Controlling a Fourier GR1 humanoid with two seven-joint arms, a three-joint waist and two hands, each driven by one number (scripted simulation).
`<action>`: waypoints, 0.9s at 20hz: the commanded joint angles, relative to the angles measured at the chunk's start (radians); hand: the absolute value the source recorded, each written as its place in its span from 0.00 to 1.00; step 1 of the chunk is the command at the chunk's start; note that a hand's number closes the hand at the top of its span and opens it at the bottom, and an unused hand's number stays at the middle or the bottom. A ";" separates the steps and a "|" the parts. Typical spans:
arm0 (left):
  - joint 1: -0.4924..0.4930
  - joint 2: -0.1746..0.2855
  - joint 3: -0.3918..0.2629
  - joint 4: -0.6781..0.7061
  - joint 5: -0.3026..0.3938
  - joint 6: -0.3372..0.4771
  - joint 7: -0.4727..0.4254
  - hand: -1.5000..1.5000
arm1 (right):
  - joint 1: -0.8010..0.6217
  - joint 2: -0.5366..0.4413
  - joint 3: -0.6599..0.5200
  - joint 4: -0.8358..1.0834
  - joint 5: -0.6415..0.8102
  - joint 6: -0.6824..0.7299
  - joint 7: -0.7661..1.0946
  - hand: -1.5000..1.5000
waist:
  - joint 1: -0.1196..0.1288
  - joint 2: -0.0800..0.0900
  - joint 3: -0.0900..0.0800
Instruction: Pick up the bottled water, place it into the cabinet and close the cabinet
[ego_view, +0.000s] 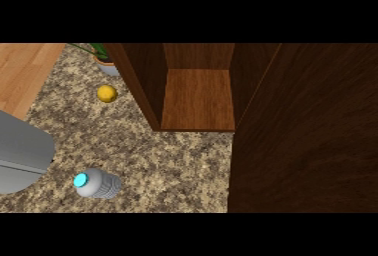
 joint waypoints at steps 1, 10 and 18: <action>0.141 -0.003 -0.243 -0.034 -0.074 0.152 -0.095 0.00 | 0.131 -0.026 -0.029 -0.117 -0.086 0.052 0.005 0.00 | -0.012 0.003 0.002; 0.348 -0.003 -0.635 0.056 -0.123 0.298 -0.431 0.00 | 0.225 -0.017 -0.037 -0.186 -0.089 0.079 0.005 0.00 | -0.001 0.004 0.000; 0.364 0.027 -0.613 0.115 -0.024 0.329 -0.532 0.00 | 0.377 -0.026 -0.055 -0.242 -0.118 0.163 -0.083 0.00 | -0.014 0.006 0.000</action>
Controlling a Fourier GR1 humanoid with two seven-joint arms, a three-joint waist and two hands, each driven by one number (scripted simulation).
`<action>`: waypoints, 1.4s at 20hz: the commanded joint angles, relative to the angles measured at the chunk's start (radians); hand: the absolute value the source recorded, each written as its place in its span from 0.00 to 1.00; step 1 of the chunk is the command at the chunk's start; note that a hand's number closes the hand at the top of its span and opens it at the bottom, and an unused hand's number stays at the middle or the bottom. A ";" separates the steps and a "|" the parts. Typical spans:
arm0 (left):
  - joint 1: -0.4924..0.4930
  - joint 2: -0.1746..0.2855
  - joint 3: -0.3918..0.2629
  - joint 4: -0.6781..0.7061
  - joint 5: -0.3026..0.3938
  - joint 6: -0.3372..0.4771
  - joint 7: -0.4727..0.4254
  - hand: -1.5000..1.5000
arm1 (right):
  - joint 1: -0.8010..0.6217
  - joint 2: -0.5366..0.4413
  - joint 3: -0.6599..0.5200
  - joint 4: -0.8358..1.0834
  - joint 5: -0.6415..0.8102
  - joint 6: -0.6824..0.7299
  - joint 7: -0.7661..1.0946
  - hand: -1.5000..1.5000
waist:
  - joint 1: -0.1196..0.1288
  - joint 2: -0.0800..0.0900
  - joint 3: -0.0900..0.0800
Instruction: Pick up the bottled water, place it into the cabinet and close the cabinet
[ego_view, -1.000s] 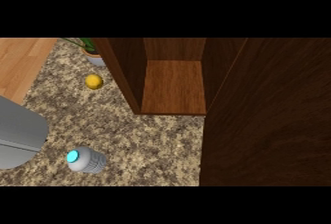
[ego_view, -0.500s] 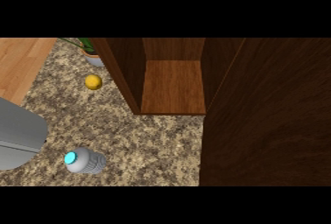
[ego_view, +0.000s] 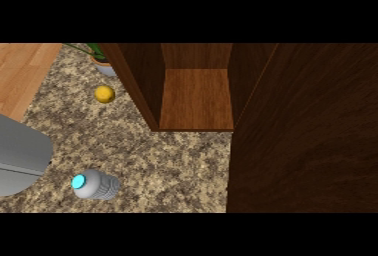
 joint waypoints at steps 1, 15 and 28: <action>0.021 0.041 -0.039 0.009 0.030 0.032 -0.049 0.00 | 0.107 0.010 -0.005 -0.158 -0.081 0.022 0.014 0.00 | -0.006 0.002 0.000; -0.093 -0.018 0.377 0.206 0.475 -0.158 -0.146 0.00 | 0.236 0.004 -0.031 -0.178 -0.098 0.101 -0.092 0.00 | -0.003 0.006 -0.003; -0.269 -0.022 0.624 0.644 0.740 -0.358 -0.297 0.00 | 0.432 0.011 0.007 -0.237 -0.058 0.184 -0.214 0.00 | -0.020 0.008 -0.003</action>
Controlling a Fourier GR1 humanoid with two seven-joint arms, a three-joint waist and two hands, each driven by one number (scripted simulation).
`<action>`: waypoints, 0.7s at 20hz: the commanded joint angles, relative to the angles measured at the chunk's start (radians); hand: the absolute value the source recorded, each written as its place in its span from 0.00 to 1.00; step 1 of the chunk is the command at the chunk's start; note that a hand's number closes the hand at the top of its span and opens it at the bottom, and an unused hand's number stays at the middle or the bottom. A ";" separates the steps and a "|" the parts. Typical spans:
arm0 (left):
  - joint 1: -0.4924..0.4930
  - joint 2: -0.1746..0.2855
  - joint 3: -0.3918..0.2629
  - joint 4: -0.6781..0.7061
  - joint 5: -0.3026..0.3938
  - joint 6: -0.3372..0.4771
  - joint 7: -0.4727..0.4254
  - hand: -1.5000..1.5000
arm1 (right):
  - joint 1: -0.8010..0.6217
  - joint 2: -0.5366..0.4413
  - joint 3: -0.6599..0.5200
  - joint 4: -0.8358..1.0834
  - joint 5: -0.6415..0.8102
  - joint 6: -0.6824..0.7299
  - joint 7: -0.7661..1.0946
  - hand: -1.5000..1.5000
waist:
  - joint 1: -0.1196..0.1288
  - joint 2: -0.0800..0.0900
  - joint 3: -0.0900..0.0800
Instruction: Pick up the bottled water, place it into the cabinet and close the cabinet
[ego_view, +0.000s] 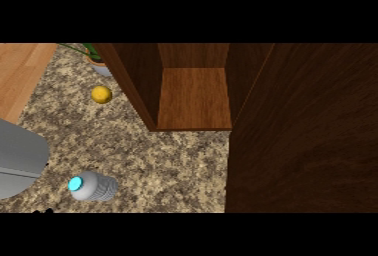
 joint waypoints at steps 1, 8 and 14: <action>-0.065 0.015 0.087 0.121 0.057 -0.084 -0.010 0.00 | 0.091 -0.030 -0.057 -0.187 -0.093 0.022 0.033 0.00 | -0.004 0.002 0.001; -0.182 -0.002 0.167 0.370 0.164 -0.186 -0.140 0.00 | 0.174 -0.033 -0.081 -0.198 -0.101 0.060 -0.028 0.00 | -0.005 0.001 0.000; -0.320 0.012 0.289 0.577 0.213 -0.302 -0.152 0.00 | 0.173 -0.031 -0.123 -0.169 -0.104 0.075 -0.061 0.00 | -0.003 0.004 0.000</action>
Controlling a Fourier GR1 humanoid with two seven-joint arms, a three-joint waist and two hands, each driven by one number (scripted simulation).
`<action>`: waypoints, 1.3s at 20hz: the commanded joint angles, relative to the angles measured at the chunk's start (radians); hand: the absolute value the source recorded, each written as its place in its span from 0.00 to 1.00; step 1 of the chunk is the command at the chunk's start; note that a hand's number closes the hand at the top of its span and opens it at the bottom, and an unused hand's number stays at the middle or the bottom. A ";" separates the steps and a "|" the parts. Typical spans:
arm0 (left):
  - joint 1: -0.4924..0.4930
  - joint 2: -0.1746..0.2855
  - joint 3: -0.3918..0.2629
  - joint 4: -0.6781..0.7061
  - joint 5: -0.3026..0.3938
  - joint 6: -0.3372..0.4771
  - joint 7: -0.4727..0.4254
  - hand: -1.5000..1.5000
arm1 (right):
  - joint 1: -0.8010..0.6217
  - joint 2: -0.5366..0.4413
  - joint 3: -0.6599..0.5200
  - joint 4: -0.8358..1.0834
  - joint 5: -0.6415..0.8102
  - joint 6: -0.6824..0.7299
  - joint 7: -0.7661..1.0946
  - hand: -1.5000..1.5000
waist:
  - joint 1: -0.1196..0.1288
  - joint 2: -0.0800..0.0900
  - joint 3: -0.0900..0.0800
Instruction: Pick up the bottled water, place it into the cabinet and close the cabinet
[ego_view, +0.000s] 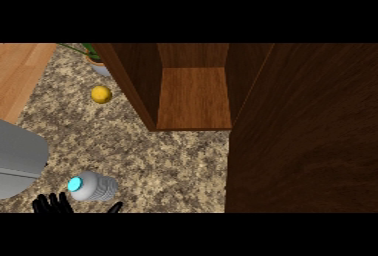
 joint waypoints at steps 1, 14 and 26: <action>-0.091 -0.004 0.076 0.169 0.033 -0.083 -0.071 0.00 | 0.034 -0.006 -0.021 -0.154 -0.102 0.004 0.061 0.00 | 0.004 0.002 0.000; -0.185 -0.004 0.136 0.381 0.111 -0.274 -0.171 0.00 | 0.142 0.027 -0.051 -0.163 -0.067 0.055 -0.033 0.00 | -0.003 -0.001 0.000; -0.325 -0.004 0.104 0.509 0.170 -0.404 -0.270 1.00 | 0.103 0.004 -0.098 -0.148 -0.118 0.060 -0.005 0.00 | 0.001 0.002 -0.001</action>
